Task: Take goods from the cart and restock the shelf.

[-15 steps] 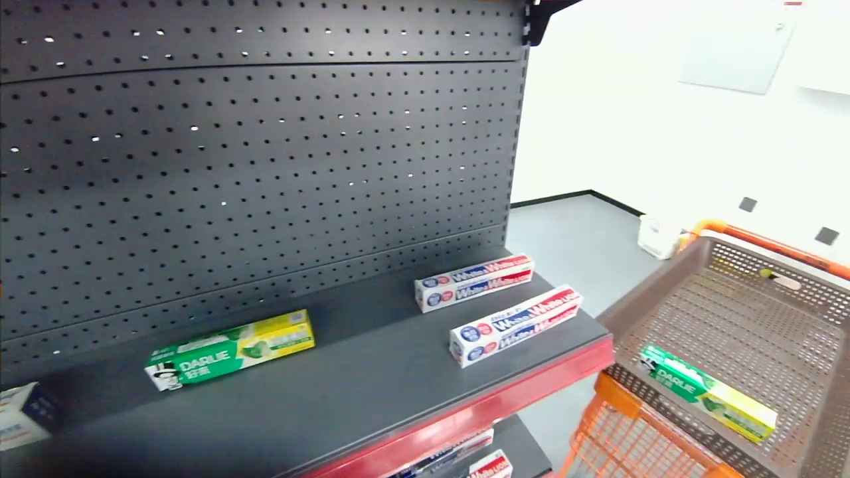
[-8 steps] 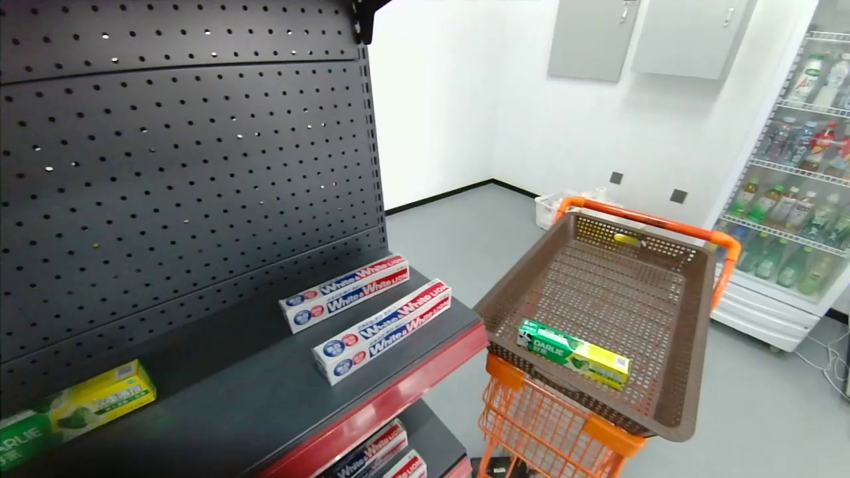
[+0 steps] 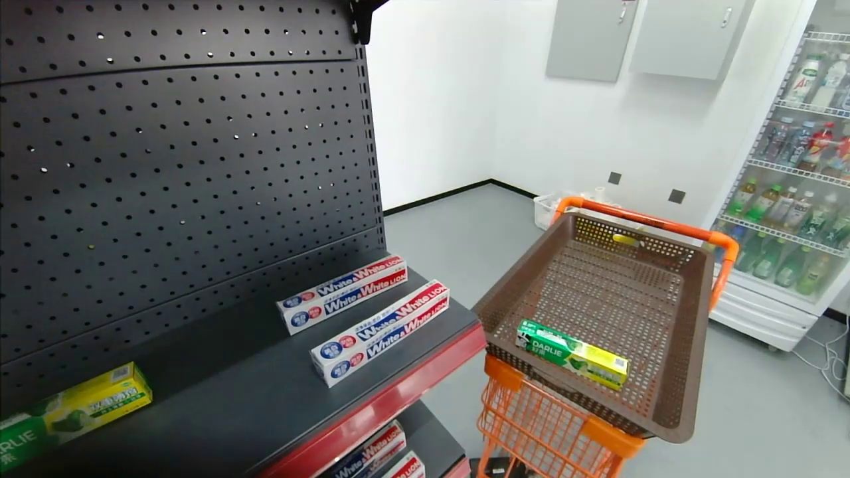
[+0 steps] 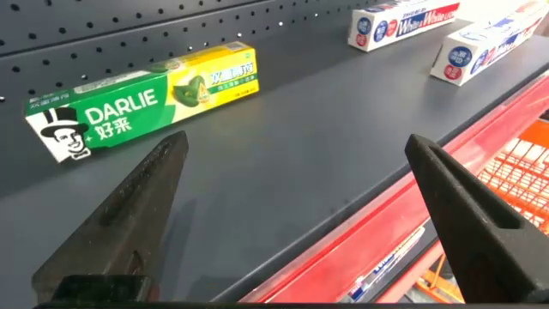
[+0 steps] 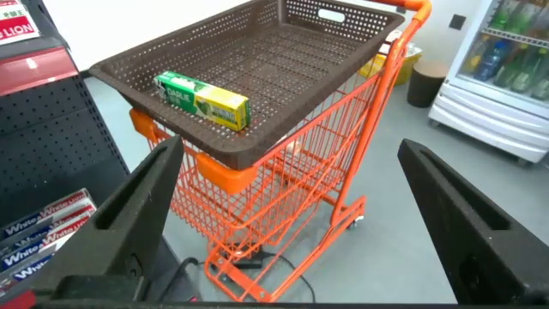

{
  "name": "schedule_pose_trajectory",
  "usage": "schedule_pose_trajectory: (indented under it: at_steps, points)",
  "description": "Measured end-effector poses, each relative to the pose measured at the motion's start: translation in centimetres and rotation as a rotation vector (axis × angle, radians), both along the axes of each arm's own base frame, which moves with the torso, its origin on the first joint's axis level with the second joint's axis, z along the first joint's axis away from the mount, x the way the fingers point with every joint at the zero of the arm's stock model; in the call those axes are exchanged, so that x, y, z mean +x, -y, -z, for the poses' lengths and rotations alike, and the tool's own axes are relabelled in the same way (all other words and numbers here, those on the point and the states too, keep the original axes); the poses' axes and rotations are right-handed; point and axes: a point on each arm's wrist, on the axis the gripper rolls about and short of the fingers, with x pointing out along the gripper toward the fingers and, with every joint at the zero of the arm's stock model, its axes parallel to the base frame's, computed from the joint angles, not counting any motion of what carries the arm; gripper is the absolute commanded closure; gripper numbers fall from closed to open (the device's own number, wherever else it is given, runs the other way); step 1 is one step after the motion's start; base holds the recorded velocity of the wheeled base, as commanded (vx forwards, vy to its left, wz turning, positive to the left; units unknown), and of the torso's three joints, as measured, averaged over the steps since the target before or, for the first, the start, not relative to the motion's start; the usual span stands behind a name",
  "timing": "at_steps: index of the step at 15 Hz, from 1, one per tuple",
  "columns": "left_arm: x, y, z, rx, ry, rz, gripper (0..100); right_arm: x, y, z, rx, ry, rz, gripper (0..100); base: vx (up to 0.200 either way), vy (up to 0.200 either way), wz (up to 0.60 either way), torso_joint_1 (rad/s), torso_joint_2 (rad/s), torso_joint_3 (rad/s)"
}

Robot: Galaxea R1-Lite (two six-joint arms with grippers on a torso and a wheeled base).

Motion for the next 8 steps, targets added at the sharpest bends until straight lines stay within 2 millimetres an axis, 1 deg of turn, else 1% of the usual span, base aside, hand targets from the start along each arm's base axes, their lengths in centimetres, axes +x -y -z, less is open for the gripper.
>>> schedule_pose_trajectory:
  at_steps: [5,6,7,8]
  points:
    - [0.0,0.0,0.0,0.000,0.000,0.000,0,0.0,0.0,-0.2,0.009,0.006,-0.001,0,0.000,0.000,0.00,0.000,0.00,0.000]
    - [0.0,0.0,0.0,0.000,0.000,0.000,0,-0.2,0.0,-1.1,0.009,0.020,-0.001,0,0.000,0.000,0.00,0.000,0.00,0.000]
    - [0.0,0.0,0.0,0.000,0.000,0.000,0,-0.5,0.0,-2.4,0.009,0.012,-0.001,0,0.000,0.000,0.00,0.000,0.00,0.000]
    - [0.0,0.0,0.0,0.000,0.000,0.000,0,-0.7,0.0,-4.5,0.010,0.000,0.001,0,0.000,0.000,0.00,0.000,0.00,0.000]
